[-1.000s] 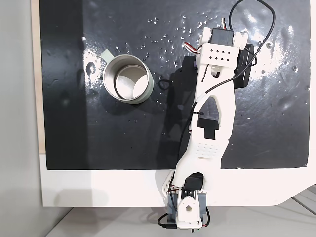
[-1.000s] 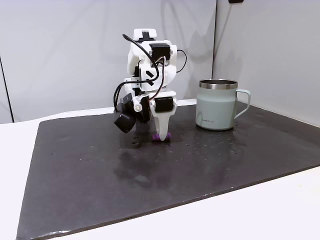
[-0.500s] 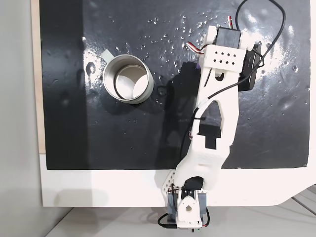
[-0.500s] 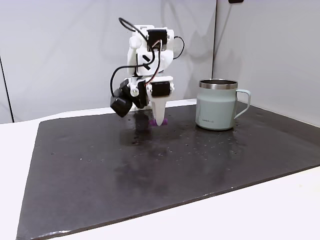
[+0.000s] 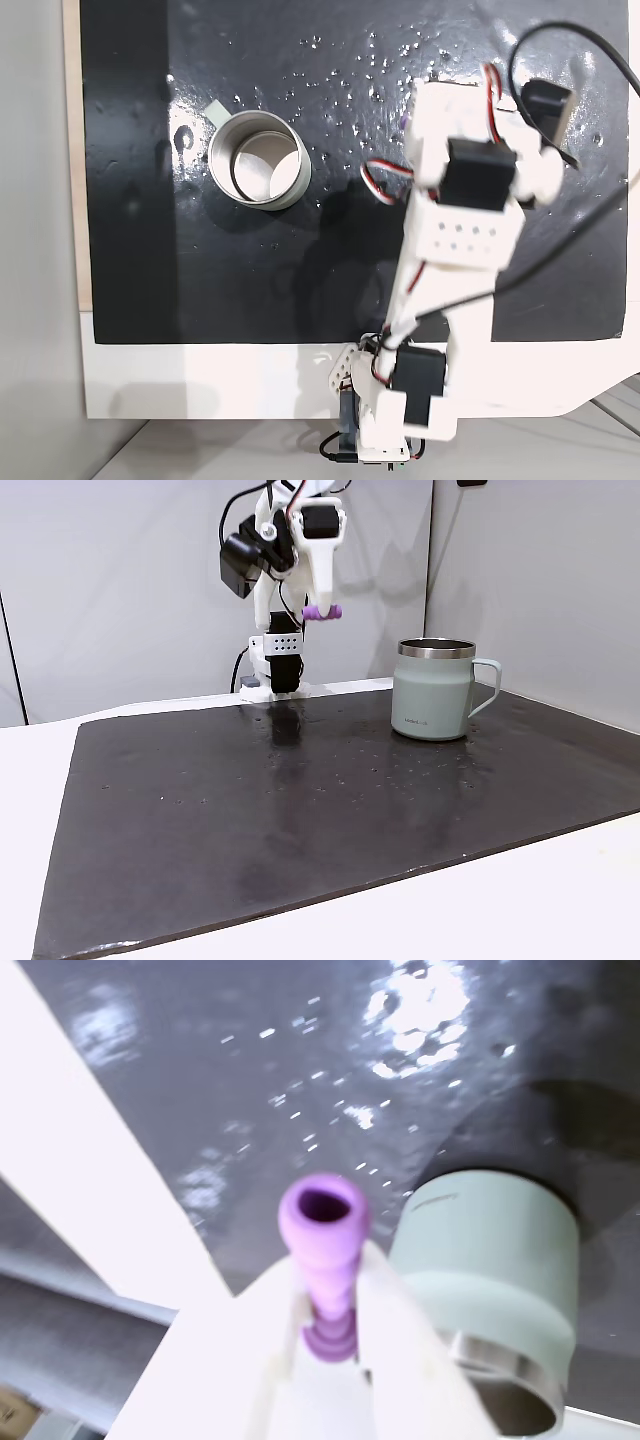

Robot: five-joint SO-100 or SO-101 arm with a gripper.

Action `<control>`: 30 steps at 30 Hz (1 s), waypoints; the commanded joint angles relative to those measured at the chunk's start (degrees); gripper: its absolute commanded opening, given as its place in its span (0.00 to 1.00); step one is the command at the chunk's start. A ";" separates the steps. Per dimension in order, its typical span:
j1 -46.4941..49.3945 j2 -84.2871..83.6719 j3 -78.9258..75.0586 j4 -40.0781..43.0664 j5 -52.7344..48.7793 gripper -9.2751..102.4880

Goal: Grasp a pengrip and put it in the cup.

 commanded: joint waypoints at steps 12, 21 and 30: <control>-5.36 6.86 -4.66 0.79 -0.97 0.08; -20.65 8.61 -1.93 0.79 0.79 0.08; -28.74 2.20 -3.16 0.62 -0.53 0.08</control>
